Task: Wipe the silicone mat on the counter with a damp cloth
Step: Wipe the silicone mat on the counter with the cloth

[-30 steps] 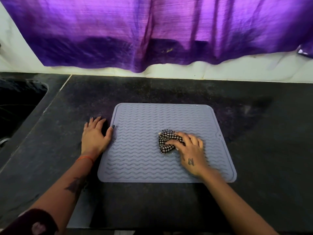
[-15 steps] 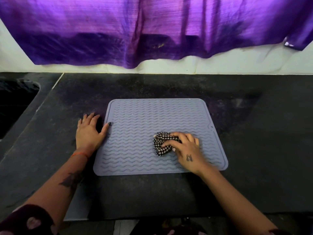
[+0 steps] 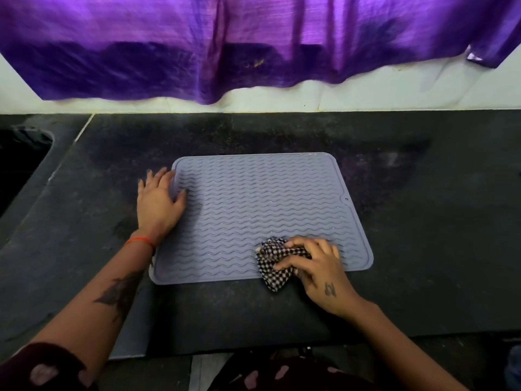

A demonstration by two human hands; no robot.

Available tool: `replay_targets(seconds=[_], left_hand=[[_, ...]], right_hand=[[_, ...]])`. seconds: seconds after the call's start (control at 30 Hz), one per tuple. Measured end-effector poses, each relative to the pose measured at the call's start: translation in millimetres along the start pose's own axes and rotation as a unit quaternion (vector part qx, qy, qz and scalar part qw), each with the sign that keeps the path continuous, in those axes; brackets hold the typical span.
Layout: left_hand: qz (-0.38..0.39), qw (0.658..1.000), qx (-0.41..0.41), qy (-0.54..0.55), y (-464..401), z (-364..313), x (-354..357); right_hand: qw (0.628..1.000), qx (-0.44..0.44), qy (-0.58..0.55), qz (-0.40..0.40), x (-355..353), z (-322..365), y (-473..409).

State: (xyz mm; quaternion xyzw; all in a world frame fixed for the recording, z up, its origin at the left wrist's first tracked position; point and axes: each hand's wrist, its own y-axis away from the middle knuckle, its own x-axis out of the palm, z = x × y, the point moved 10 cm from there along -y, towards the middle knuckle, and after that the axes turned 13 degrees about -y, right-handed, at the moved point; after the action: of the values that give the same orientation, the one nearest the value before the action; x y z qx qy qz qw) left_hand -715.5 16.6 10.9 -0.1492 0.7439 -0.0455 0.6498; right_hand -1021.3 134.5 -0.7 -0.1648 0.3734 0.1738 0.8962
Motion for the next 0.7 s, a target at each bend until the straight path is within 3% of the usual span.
replay_targets(seconds=[0.2,0.33,0.47,0.7], left_hand=[[0.059,0.998,0.012,0.005,2,-28,32],[0.056,0.998,0.004,-0.006,0,-24,38],[0.052,0.998,0.006,-0.018,-1,-26,37],[0.040,0.998,0.038,-0.013,2,-35,31]], right_hand=[[0.999,0.014,-0.031,0.028,-8,-6,-4],[0.998,0.016,-0.053,-0.013,-13,-14,14],[0.998,0.027,-0.063,-0.004,-14,-17,4],[0.996,0.018,-0.019,-0.086,-39,-31,16]])
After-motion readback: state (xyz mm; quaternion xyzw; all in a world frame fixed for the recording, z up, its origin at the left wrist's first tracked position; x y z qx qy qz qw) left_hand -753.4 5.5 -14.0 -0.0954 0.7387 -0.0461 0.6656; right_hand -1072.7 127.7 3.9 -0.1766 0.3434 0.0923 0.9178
